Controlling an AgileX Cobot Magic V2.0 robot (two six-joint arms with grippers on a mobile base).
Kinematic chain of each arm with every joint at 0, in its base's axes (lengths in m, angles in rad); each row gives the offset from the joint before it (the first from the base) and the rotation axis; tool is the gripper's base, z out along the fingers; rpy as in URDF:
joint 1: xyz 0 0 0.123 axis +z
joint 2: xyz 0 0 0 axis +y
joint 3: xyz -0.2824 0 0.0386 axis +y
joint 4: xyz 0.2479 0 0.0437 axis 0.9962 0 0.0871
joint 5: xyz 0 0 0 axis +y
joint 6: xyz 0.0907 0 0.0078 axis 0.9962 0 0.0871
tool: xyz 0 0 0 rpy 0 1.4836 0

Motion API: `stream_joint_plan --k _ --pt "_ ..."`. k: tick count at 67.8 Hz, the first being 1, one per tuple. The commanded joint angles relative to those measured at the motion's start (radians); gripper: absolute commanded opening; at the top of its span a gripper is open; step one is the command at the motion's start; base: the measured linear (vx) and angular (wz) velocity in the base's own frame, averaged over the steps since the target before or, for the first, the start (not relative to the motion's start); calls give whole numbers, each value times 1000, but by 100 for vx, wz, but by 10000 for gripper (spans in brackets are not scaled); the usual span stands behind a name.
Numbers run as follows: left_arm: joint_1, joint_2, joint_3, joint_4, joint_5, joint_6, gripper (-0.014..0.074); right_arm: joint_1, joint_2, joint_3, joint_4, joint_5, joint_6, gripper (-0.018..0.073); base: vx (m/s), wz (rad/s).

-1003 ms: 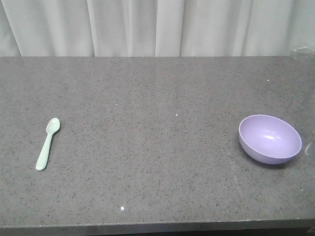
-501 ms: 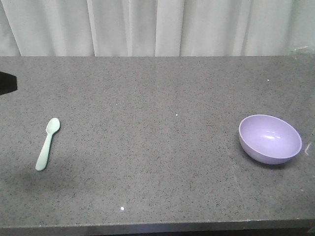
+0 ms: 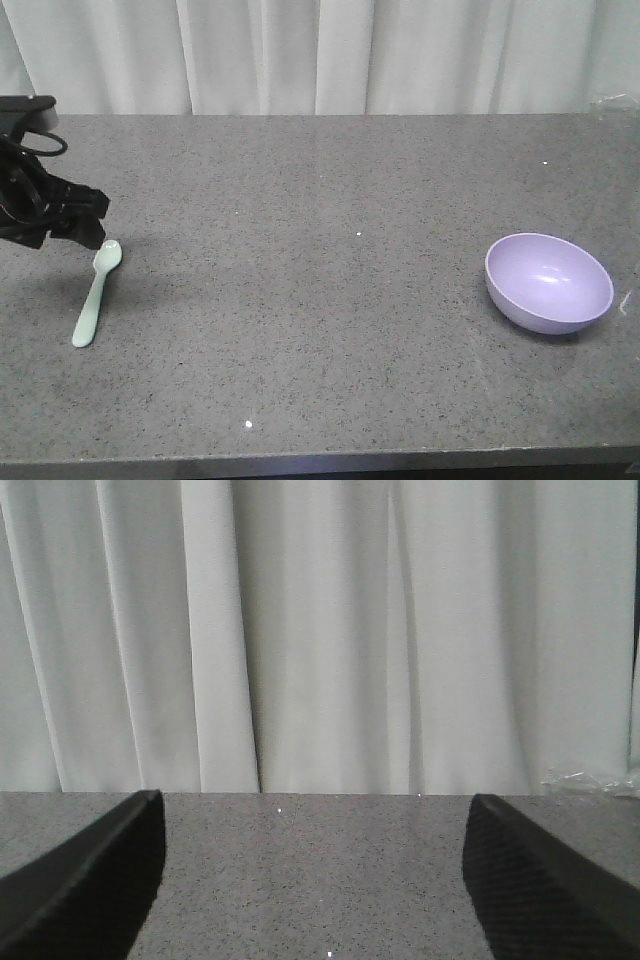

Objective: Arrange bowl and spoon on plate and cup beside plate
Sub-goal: 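Lower the left gripper over the pale green spoon handle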

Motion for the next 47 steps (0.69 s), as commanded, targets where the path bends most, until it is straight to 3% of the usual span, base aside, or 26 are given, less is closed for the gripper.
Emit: stream_joint_plan --k 1,47 --pt "-1 0 -34 1 -19 -15 496 -5 4 -35 -7 -62 -8 580 0 0" --pt "-1 166 -32 0 -42 -15 496 -5 4 -35 -7 -38 -8 580 0 0"
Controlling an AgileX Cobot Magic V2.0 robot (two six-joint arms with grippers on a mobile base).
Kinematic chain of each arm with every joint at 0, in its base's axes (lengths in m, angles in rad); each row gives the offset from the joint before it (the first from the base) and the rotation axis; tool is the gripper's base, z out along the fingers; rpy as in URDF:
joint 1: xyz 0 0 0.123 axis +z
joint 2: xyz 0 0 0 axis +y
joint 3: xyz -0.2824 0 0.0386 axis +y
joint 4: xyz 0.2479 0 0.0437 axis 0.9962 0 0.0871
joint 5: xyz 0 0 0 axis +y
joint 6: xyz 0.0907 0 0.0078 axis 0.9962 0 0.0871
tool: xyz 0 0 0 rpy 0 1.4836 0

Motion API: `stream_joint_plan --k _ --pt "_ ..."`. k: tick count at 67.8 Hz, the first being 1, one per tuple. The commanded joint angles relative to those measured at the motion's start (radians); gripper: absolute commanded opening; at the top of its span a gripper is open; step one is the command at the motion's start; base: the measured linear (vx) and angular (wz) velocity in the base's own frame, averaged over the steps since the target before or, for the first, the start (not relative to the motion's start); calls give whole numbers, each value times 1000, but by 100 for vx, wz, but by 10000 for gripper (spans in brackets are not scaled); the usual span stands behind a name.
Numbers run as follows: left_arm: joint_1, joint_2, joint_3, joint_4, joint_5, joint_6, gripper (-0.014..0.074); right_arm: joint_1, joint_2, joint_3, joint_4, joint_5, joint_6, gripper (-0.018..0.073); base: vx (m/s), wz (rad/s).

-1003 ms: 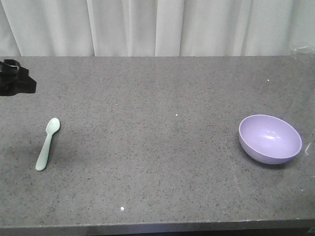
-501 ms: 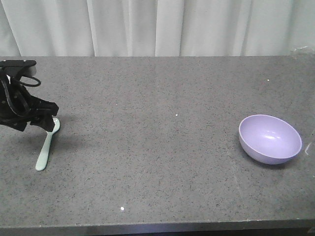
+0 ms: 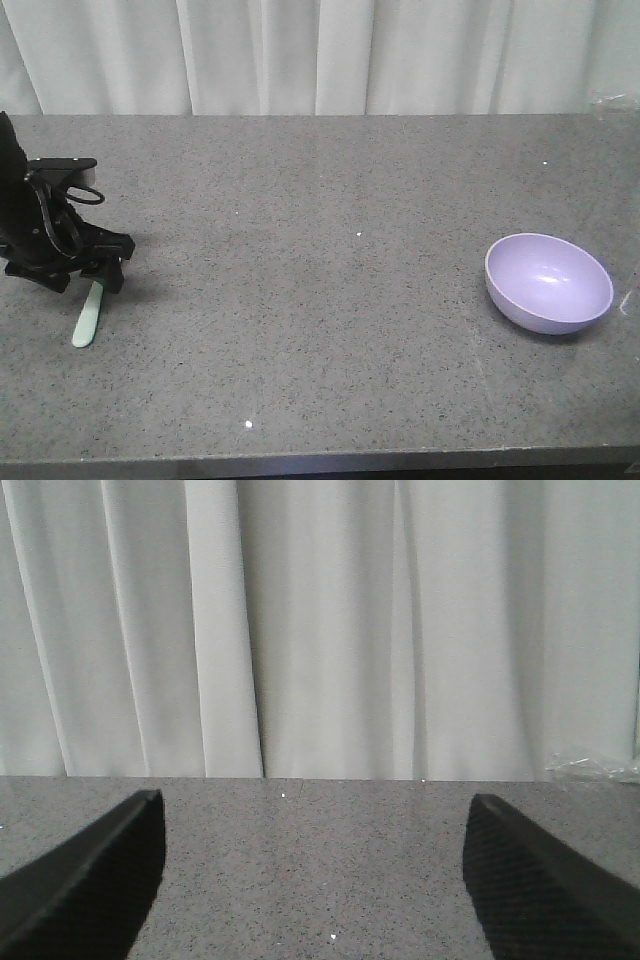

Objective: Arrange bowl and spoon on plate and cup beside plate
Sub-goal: 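Lower the left gripper over the pale green spoon handle, then close the left gripper on the spoon handle and lift it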

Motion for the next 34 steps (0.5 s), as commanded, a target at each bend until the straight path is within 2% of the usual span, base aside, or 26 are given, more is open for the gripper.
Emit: stream_joint_plan --k 1,34 --pt "-1 -32 -30 -13 -21 -8 496 -5 4 -35 -7 -67 -8 580 0 0" --pt "-1 51 -30 -13 34 -7 463 -5 4 -35 -6 -66 -8 580 0 0"
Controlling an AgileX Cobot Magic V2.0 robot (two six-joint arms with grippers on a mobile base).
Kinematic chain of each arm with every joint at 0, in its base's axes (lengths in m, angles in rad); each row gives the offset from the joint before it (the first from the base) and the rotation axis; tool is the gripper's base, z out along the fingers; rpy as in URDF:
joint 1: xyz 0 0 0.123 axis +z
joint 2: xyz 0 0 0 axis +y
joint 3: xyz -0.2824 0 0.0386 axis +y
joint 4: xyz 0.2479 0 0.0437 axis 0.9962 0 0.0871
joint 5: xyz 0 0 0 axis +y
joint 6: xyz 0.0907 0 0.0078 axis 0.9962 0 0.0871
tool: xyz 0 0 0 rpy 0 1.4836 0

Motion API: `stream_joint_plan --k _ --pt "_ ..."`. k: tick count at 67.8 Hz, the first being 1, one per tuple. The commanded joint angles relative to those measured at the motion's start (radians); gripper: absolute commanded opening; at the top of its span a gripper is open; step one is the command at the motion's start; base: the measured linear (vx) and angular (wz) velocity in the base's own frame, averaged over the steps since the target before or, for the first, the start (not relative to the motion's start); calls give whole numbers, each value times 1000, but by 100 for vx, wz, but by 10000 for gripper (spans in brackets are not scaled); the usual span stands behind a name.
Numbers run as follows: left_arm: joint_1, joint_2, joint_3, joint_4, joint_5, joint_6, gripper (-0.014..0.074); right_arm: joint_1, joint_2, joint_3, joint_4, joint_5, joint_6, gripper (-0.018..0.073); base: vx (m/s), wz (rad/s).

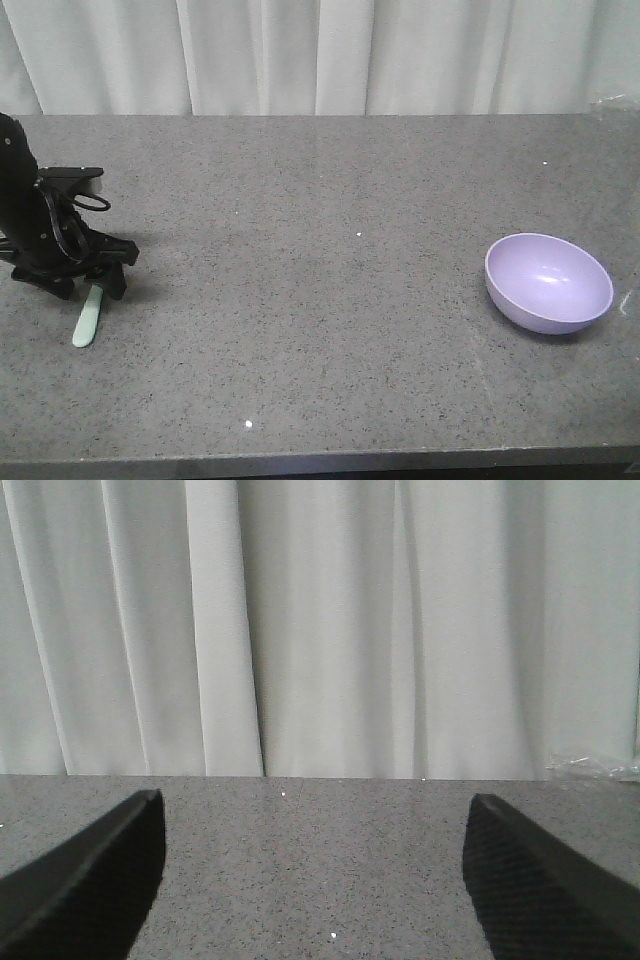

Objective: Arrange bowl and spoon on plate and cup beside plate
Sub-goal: 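Close the left gripper on the spoon handle and lift it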

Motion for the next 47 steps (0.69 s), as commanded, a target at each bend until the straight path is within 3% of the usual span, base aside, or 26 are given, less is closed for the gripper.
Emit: stream_joint_plan --k 1,33,40,47 --pt "-1 1 -12 -16 23 -7 461 -5 4 -35 -6 -69 -8 580 0 0" --pt "-1 136 -12 -11 97 -5 360 -5 4 -35 -6 -70 -8 580 0 0" --pt "-1 154 -12 11 107 -4 241 -5 4 -35 -6 -70 -8 580 0 0" --pt "-1 150 -12 38 110 8 47 -5 4 -35 -6 -70 -8 580 0 0"
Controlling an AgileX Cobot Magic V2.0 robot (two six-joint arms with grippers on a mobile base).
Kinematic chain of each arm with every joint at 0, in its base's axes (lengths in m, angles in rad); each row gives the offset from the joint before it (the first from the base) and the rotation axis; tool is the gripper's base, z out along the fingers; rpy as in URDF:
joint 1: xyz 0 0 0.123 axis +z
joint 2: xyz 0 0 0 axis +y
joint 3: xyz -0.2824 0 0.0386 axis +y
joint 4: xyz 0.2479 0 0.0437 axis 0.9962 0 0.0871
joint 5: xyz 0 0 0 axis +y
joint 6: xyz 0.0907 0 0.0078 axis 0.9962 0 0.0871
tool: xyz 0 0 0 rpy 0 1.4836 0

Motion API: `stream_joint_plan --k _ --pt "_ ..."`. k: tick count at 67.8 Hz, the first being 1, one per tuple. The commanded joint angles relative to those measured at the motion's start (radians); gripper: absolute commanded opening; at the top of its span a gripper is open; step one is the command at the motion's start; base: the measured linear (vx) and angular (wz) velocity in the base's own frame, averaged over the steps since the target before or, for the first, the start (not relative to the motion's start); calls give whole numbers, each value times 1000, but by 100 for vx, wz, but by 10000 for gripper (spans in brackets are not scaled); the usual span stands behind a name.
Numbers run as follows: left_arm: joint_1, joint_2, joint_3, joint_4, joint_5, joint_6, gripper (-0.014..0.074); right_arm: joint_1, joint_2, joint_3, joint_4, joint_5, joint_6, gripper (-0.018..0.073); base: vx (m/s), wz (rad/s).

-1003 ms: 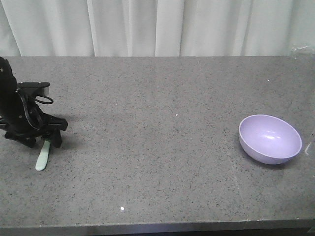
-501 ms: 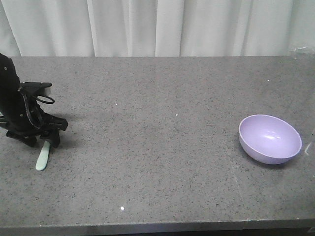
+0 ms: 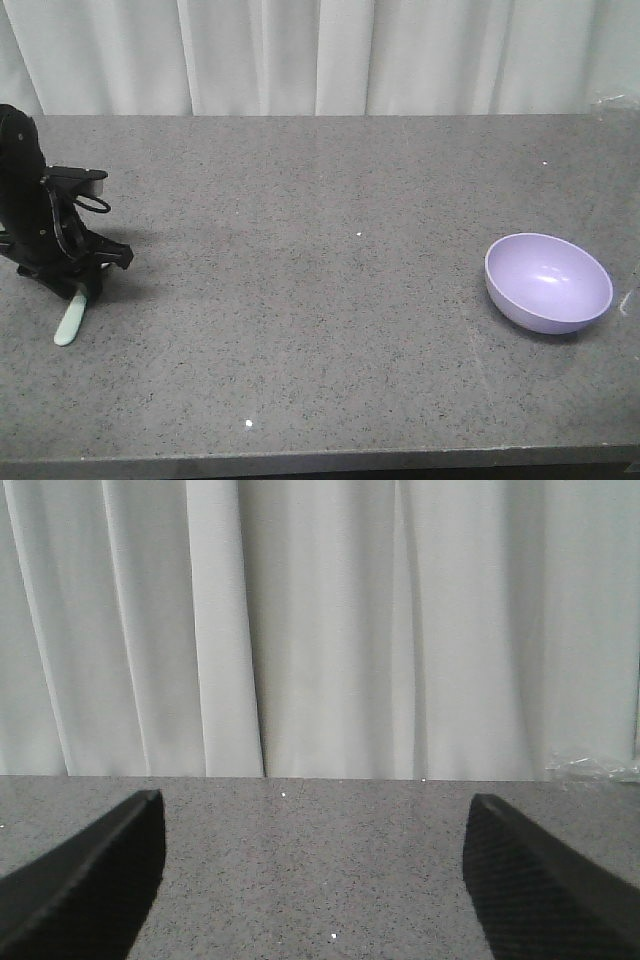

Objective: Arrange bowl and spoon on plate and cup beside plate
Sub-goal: 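Close the left gripper on the spoon handle and lift it, then grasp the lilac bowl rim with the right gripper and lift it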

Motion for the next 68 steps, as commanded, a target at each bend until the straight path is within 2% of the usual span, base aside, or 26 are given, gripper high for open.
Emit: stream_joint_plan --k 1,3,19,29,35,47,53,62,68 --pt "-1 72 43 -45 36 10 19 -5 4 -35 -6 -69 -8 580 0 0" --pt "-1 72 43 -45 41 26 -10 -5 4 -35 -6 -69 -8 580 0 0" --pt "-1 36 43 -58 26 45 -8 -5 4 -35 -6 -67 -8 580 0 0" --pt "-1 -90 43 -63 -31 46 -8 -5 4 -39 -5 -44 -8 580 0 0" --pt "-1 -189 43 -88 -79 48 -8 -5 30 -88 -5 45 -4 580 0 0" --pt "-1 -416 43 -205 -218 80 -8 -7 148 -277 -21 183 7 580 0 0" --pt "-1 -523 43 -274 -292 104 -8 -11 228 -397 -73 264 53 580 0 0" --pt "-1 -653 43 -370 -376 147 -8 -100 358 -548 -169 440 149 580 0 0" --pt "-1 -717 43 -407 -422 178 -8 -188 434 -611 -160 544 148 580 0 0"
